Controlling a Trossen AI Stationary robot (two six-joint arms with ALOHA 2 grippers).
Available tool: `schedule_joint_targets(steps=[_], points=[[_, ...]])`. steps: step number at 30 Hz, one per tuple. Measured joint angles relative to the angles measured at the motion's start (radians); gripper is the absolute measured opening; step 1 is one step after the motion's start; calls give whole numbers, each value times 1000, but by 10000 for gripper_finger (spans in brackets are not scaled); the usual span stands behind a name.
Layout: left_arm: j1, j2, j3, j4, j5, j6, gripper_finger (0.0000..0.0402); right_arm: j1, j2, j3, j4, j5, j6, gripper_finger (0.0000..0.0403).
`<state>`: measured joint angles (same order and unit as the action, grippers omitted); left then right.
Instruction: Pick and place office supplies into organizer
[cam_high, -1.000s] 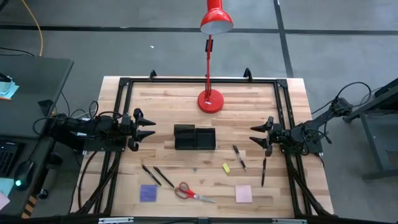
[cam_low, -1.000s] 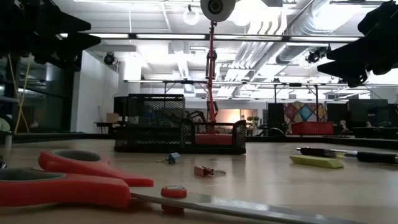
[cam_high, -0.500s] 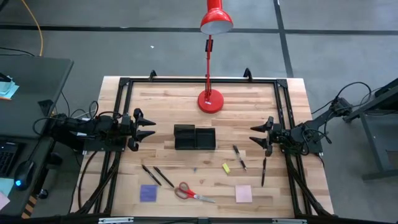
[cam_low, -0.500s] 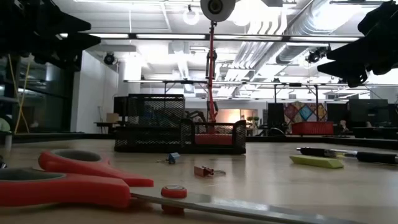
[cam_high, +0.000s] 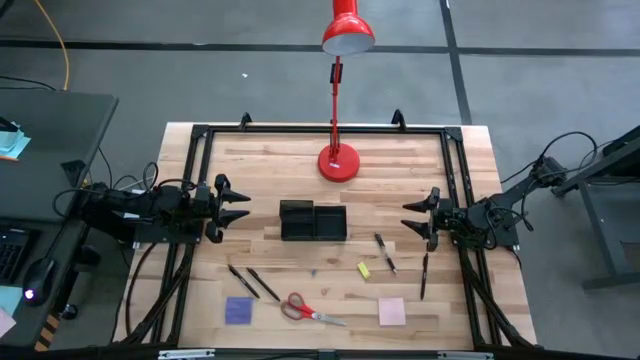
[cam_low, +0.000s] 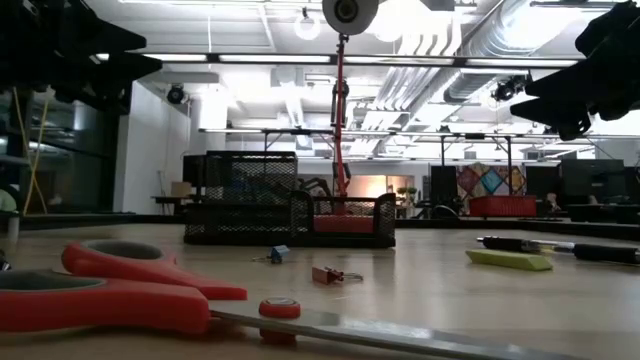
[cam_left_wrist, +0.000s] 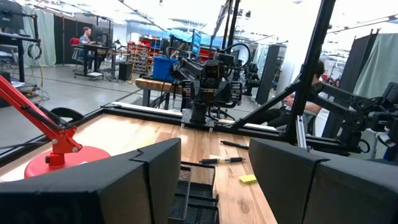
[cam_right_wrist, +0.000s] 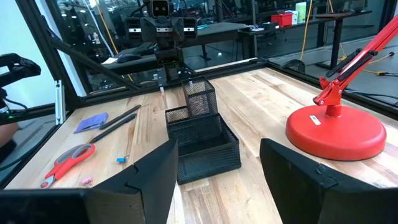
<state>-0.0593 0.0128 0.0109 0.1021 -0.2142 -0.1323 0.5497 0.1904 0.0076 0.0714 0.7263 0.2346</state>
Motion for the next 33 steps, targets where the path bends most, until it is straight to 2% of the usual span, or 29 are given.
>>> schedule_joint_targets(steps=[26, 29, 33], points=[[0, 0, 0, 0, 0, 0, 184, 0, 0, 0, 4, 19, -37, 222], [0, 0, 0, 0, 0, -6, 184, 0, 0, 0, 19, 9, 112, 222], [0, 0, 0, 1, 0, -6, 184, -1, 0, 0, 40, 85, 255, 222]])
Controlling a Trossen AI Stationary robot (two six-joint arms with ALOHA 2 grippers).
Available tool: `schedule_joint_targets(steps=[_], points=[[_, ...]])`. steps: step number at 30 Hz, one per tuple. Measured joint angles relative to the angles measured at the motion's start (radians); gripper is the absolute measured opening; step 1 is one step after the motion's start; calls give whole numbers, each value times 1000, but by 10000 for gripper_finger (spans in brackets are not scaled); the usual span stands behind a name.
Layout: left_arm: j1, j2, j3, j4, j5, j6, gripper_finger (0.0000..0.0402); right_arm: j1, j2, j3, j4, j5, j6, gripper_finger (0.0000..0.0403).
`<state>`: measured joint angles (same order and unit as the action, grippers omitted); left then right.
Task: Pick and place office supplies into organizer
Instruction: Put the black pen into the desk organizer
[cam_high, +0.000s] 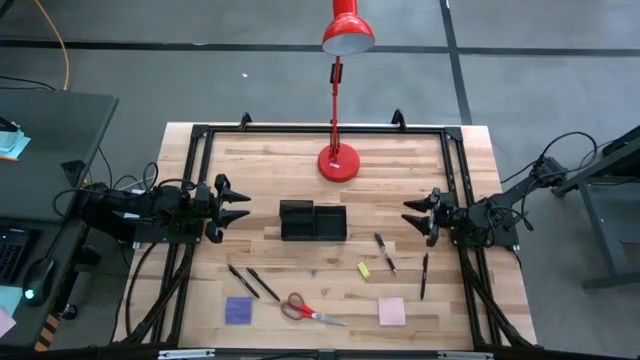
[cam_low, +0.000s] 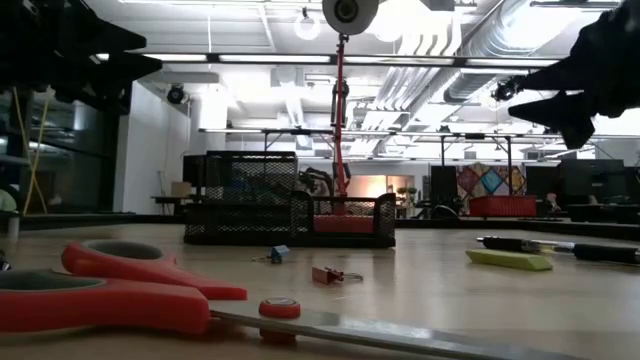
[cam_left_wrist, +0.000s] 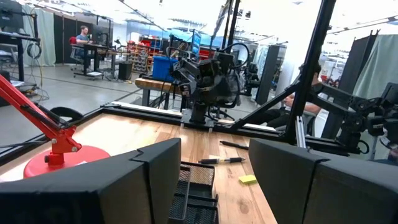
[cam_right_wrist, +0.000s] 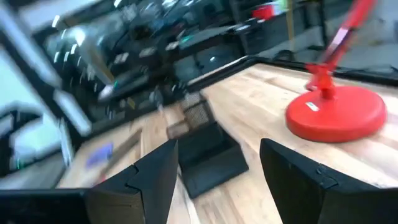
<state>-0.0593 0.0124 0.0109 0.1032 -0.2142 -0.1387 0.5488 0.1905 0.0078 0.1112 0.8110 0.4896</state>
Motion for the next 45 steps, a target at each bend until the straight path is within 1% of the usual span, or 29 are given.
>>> schedule_joint_targets(steps=[3, 4, 8, 9, 10, 12, 15, 17, 19, 21, 27, 28, 31, 34, 36, 38, 41, 45], points=[[0, 0, 0, 1, 0, 0, 184, 0, 0, 0, 10, 54, 163, 222], [0, 0, 0, 4, 0, 0, 184, -1, 0, 0, 11, 89, 191, 222], [0, 0, 0, 5, 0, 0, 184, -1, 0, 0, 1, 269, 184, 222], [0, 0, 0, 2, 0, -1, 184, -1, 0, 0, -11, 296, 197, 222], [0, 0, 0, 1, 1, -8, 184, -2, 0, 0, -24, 296, 226, 222], [0, 0, 0, 1, 16, -63, 184, -1, 0, 0, -59, 243, 274, 222], [0, 0, 0, 0, 31, -131, 184, 0, 22, 0, -68, 174, 284, 222], [0, 0, 0, -1, 21, -136, 184, 1, 50, 0, -65, 144, 254, 222], [0, 0, 0, 1, 15, -136, 184, 0, 81, 0, -66, 155, 236, 222], [0, 0, 0, 9, 12, -123, 184, 1, 119, 0, -66, 157, 266, 222], [0, 0, 0, 13, -40, -121, 184, 1, 228, 0, -49, 35, 274, 222], [0, 0, 0, 9, -38, -123, 184, 1, 242, 0, -30, 5, 272, 222], [0, 0, 0, -25, -10, -121, 184, 1, 291, 2, 134, -83, 179, 222], [0, 0, 0, -55, -12, -121, 184, 1, 348, 47, 163, -88, 117, 222], [0, 11, 0, -56, -8, -121, 184, -1, 389, 95, 136, -72, 119, 222], [0, 12, 0, -58, -3, -121, 184, -11, 439, 147, 70, -67, 162, 222], [0, 11, 0, -55, -20, -119, 184, -36, 517, 246, -71, -74, 257, 222], [0, 11, 0, -55, -22, -120, 184, -72, 636, 375, -281, -109, 433, 222]])
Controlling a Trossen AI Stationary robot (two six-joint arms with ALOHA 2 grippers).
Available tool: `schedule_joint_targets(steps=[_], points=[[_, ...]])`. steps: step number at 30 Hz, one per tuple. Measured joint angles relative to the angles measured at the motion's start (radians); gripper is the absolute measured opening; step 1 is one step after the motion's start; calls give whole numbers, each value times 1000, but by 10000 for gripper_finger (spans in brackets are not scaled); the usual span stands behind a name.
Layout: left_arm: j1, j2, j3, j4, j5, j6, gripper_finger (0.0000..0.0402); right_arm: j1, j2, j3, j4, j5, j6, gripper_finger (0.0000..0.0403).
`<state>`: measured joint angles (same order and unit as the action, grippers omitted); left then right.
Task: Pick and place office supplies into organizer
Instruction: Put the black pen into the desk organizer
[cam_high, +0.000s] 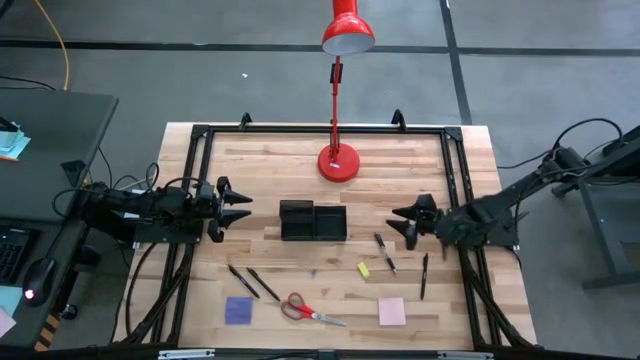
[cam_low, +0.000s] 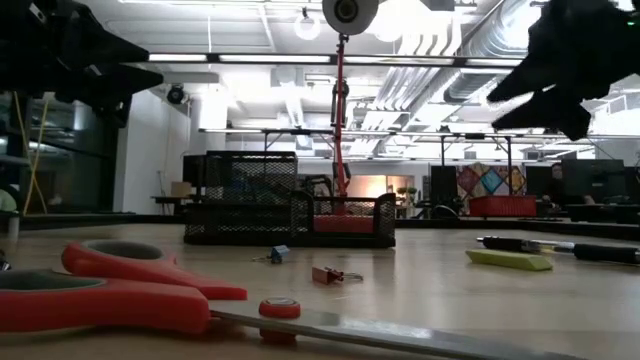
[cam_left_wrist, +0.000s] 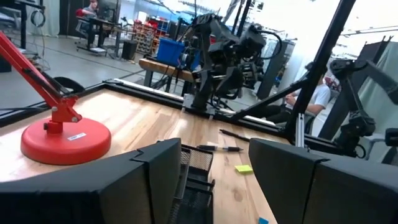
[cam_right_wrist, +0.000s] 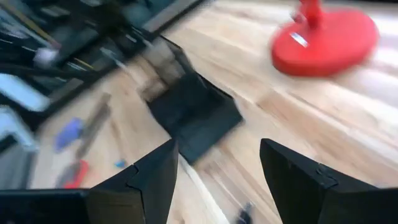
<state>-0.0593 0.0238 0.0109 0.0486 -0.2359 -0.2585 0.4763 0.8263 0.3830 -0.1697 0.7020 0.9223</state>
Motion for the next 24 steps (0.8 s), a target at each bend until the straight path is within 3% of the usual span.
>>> schedule_joint_targets(steps=[9, 12, 19, 24], points=[[0, 0, 0, 1, 0, 0, 184, -95, 324, 206, -236, -198, 279, 222], [0, 0, 0, 1, 0, -1, 184, -118, 439, 288, -304, -283, 292, 222], [0, 0, 0, 2, 0, -1, 184, -130, 644, 546, -592, -353, 306, 222], [0, 0, 0, 1, 0, -1, 184, -126, 769, 648, -666, -461, 312, 222]])
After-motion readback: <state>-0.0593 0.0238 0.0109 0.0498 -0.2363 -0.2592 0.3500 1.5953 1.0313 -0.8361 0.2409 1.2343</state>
